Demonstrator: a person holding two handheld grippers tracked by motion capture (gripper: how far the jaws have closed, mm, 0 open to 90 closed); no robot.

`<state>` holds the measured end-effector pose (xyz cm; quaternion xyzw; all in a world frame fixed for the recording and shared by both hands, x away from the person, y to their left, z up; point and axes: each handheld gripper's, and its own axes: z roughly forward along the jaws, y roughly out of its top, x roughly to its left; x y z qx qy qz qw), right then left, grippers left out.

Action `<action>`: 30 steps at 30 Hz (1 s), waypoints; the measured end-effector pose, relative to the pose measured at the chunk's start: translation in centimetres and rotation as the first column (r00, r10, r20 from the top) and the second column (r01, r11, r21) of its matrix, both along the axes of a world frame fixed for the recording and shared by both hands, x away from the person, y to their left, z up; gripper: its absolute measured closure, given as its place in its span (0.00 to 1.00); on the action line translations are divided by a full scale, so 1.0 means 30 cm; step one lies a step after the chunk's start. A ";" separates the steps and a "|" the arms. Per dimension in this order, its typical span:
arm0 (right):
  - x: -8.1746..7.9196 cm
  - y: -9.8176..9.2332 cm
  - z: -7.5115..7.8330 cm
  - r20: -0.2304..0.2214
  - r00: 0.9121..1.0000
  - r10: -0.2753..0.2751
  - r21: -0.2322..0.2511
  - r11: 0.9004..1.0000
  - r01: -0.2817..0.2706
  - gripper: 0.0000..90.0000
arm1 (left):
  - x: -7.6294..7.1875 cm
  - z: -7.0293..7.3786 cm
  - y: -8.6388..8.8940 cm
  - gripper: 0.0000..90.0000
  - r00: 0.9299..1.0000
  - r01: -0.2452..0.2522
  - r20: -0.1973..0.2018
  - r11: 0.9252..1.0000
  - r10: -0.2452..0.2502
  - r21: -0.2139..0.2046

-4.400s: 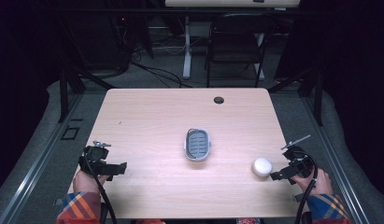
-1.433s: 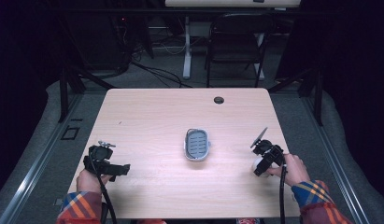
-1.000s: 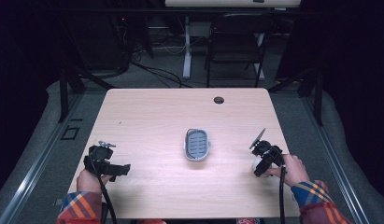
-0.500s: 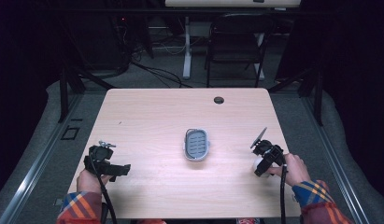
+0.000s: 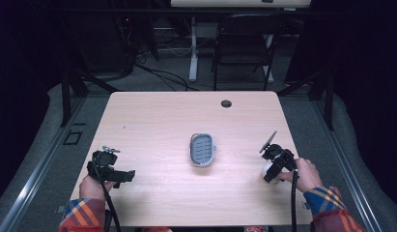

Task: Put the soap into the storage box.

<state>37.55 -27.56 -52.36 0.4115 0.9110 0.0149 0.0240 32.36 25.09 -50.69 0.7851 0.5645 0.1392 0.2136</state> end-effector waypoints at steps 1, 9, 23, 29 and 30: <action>0.001 -0.001 0.007 -0.003 1.000 0.000 -0.007 1.000 0.000 0.27 | 0.000 0.000 0.000 0.00 1.000 0.001 0.001 1.000 -0.001 0.001; -0.005 -0.001 0.029 0.008 1.000 0.003 0.005 1.000 -0.003 0.27 | 0.000 0.001 -0.001 0.00 1.000 0.004 -0.001 1.000 -0.004 0.003; 0.025 0.019 0.091 0.055 0.998 0.022 0.022 0.999 -0.024 0.27 | -0.001 0.000 -0.005 0.00 1.000 0.007 -0.003 1.000 -0.007 0.002; 0.040 0.040 0.114 0.057 0.998 0.036 0.011 0.999 -0.036 0.27 | 0.000 -0.001 -0.005 0.00 1.000 0.007 -0.004 1.000 -0.007 0.003; 0.040 0.040 0.114 0.057 0.998 0.036 0.011 0.999 -0.036 0.27 | 0.000 -0.001 -0.005 0.00 1.000 0.007 -0.004 1.000 -0.007 0.003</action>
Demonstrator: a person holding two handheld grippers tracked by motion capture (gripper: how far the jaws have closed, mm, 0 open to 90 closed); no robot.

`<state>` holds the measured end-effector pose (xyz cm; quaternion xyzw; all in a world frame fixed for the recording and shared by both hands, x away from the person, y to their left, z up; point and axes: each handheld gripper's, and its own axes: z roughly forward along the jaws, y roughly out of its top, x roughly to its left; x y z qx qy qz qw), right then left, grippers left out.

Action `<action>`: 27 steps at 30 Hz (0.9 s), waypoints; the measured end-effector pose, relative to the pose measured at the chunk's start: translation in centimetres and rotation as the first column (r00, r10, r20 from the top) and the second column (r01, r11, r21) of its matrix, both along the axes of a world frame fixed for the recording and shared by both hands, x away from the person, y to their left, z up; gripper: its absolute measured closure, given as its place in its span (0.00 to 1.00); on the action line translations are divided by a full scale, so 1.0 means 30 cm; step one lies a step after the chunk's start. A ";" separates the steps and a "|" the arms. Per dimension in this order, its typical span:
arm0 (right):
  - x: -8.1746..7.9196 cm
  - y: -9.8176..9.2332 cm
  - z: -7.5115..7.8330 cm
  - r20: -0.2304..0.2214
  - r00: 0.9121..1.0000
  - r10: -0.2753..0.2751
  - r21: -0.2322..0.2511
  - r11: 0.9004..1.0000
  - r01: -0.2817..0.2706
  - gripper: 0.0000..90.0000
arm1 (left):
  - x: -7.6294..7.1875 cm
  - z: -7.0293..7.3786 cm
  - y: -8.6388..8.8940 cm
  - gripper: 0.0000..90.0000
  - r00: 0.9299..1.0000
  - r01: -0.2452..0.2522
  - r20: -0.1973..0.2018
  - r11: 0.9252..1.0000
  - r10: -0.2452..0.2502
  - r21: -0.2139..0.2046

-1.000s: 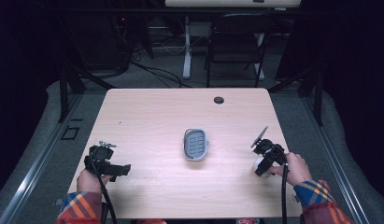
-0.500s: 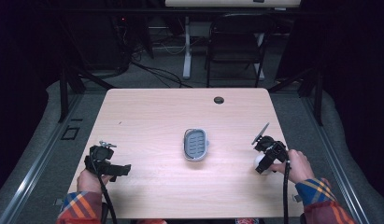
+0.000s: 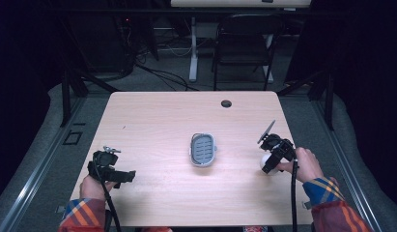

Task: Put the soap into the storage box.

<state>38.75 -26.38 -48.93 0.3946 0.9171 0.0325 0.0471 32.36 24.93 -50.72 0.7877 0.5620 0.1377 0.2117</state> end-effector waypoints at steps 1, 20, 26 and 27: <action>0.006 0.007 0.010 0.001 1.000 0.003 -0.004 1.000 -0.003 0.27 | 0.000 0.000 0.000 0.00 1.000 0.001 -0.001 1.000 -0.001 0.000; 0.059 0.057 0.032 0.003 1.000 0.006 0.010 1.000 -0.006 0.27 | 0.001 -0.002 -0.002 0.00 1.000 0.005 -0.001 1.000 -0.005 0.004; 0.074 0.078 0.050 -0.001 1.000 0.027 -0.004 1.000 -0.027 0.27 | 0.001 -0.001 -0.002 0.00 1.000 0.009 -0.006 1.000 -0.009 0.008; 0.076 0.085 0.055 -0.001 1.000 0.028 -0.001 1.000 -0.028 0.27 | 0.001 -0.002 -0.003 0.00 1.000 0.007 -0.004 1.000 -0.007 0.005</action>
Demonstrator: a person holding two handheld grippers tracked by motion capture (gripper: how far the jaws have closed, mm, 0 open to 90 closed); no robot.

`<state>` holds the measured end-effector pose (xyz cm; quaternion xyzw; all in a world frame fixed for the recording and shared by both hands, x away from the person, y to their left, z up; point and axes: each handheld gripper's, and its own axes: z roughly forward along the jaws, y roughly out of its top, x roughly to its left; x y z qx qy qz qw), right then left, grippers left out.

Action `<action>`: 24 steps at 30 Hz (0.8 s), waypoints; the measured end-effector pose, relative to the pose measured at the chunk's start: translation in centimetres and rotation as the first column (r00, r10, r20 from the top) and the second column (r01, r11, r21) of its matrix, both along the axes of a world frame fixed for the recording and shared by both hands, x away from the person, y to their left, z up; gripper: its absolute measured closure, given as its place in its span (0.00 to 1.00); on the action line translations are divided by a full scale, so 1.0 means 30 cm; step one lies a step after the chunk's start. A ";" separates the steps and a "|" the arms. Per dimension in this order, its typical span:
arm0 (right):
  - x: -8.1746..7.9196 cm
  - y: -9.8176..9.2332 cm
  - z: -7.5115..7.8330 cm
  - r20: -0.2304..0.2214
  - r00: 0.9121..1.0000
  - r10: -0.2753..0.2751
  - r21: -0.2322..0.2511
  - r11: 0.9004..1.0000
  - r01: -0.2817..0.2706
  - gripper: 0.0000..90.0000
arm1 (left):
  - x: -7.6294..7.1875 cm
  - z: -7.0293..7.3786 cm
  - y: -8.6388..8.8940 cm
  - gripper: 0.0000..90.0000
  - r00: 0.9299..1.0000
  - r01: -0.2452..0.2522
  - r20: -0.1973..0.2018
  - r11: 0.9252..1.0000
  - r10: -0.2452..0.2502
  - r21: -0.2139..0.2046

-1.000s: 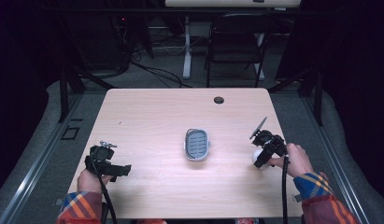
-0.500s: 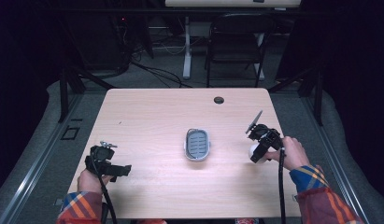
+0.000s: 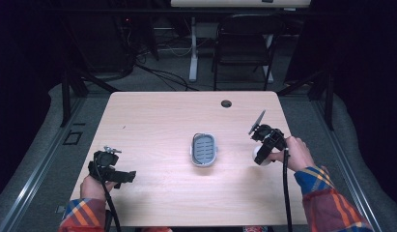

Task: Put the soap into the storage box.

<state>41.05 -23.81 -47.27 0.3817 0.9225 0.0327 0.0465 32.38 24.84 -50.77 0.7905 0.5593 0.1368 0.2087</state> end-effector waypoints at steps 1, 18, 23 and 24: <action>0.000 0.000 0.000 0.000 1.000 0.000 0.000 1.000 0.000 0.27 | 0.000 0.000 0.000 0.00 1.000 0.000 0.000 1.000 0.000 0.000; 0.029 0.062 0.017 -0.018 0.999 0.036 -0.010 0.999 -0.036 0.27 | 0.000 -0.001 -0.002 0.00 1.000 0.005 -0.002 1.000 -0.005 0.000; 0.033 0.075 0.017 -0.014 0.999 0.035 0.003 0.999 -0.035 0.27 | 0.000 -0.002 -0.002 0.00 1.000 0.003 -0.002 1.000 -0.003 -0.002; 0.037 0.082 0.019 -0.012 0.999 0.042 0.000 0.999 -0.042 0.27 | 0.000 -0.002 -0.002 0.00 1.000 0.006 -0.003 1.000 -0.006 0.000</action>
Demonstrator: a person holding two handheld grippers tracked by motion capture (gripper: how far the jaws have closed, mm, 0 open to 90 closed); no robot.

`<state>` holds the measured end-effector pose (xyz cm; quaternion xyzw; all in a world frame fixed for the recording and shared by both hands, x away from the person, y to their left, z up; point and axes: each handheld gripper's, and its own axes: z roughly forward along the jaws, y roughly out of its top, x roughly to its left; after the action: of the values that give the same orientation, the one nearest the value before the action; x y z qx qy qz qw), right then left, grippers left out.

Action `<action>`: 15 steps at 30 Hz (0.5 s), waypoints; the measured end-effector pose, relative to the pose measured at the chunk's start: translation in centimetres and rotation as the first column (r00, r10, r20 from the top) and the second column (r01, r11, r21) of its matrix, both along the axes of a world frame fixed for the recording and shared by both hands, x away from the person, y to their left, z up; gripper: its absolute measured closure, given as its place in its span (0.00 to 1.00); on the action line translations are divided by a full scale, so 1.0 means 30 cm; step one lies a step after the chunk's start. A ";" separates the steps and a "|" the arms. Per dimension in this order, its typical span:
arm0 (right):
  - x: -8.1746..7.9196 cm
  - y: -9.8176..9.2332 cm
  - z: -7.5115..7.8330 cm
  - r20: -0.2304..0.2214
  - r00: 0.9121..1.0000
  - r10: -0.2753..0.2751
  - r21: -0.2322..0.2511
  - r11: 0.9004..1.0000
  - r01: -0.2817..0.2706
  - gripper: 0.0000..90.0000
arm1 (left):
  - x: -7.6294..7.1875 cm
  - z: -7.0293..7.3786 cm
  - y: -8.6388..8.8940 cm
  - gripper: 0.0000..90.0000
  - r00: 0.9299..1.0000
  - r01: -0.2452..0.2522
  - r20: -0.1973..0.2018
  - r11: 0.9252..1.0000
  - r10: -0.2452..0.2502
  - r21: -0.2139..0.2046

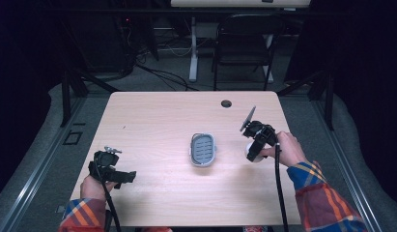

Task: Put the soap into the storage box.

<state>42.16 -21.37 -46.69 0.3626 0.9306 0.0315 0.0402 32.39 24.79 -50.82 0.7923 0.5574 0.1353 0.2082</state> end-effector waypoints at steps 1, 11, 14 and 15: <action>0.000 0.000 0.000 0.000 1.000 0.000 0.000 1.000 0.000 0.27 | 0.000 0.000 0.000 0.00 1.000 0.000 0.000 1.000 0.000 0.000; 0.014 0.047 0.018 0.006 1.000 0.024 0.004 1.000 -0.025 0.27 | 0.000 0.000 0.001 0.00 1.000 0.002 -0.001 1.000 -0.002 0.000; 0.017 0.058 0.022 0.003 1.000 0.029 0.000 1.000 -0.029 0.27 | 0.000 0.000 0.001 0.00 1.000 0.005 -0.002 1.000 -0.005 0.001; 0.017 0.068 0.022 0.009 1.000 0.028 0.006 1.000 -0.028 0.27 | 0.000 -0.001 0.001 0.00 1.000 0.006 -0.003 1.000 -0.006 0.002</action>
<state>42.69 -19.34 -46.03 0.3493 0.9353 0.0365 0.0427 32.40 24.80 -50.84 0.7945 0.5550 0.1340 0.2068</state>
